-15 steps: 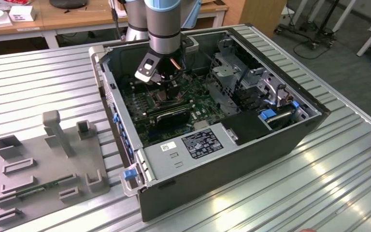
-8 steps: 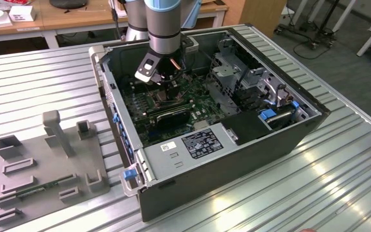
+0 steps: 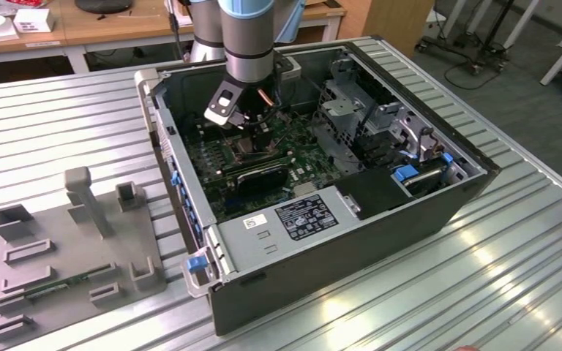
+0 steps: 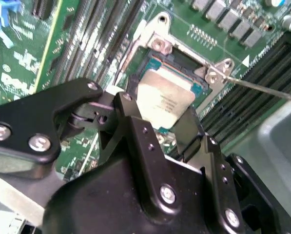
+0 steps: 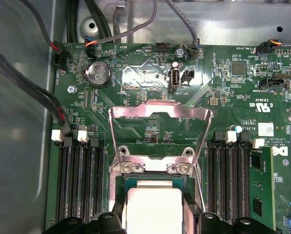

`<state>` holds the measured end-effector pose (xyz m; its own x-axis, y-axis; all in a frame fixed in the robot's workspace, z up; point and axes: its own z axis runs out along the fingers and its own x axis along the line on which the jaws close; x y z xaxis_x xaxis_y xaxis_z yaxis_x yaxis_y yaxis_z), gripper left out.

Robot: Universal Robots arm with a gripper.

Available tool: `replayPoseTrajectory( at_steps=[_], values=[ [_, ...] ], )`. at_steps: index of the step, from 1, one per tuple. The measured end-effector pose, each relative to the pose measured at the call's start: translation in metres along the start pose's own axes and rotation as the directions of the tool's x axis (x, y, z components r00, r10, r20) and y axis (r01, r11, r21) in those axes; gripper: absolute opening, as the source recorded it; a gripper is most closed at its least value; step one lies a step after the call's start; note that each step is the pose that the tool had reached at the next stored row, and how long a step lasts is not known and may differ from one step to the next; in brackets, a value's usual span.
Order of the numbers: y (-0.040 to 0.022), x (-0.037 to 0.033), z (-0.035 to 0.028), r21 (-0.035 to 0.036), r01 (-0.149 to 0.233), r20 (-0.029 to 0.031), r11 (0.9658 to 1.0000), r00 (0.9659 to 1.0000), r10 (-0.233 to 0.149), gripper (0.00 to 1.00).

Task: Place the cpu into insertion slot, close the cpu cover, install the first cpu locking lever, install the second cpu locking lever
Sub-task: 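Place the cpu into insertion slot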

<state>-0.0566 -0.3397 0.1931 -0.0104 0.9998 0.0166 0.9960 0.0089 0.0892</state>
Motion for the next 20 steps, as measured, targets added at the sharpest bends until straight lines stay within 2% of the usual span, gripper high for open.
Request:
replayPoseTrajectory(
  at_steps=[20],
  values=[
    [-0.0007, -0.0001, 0.0002, 0.0001, 0.0, 0.0002, 1.0, 1.0, 0.0, 0.54]
  ],
)
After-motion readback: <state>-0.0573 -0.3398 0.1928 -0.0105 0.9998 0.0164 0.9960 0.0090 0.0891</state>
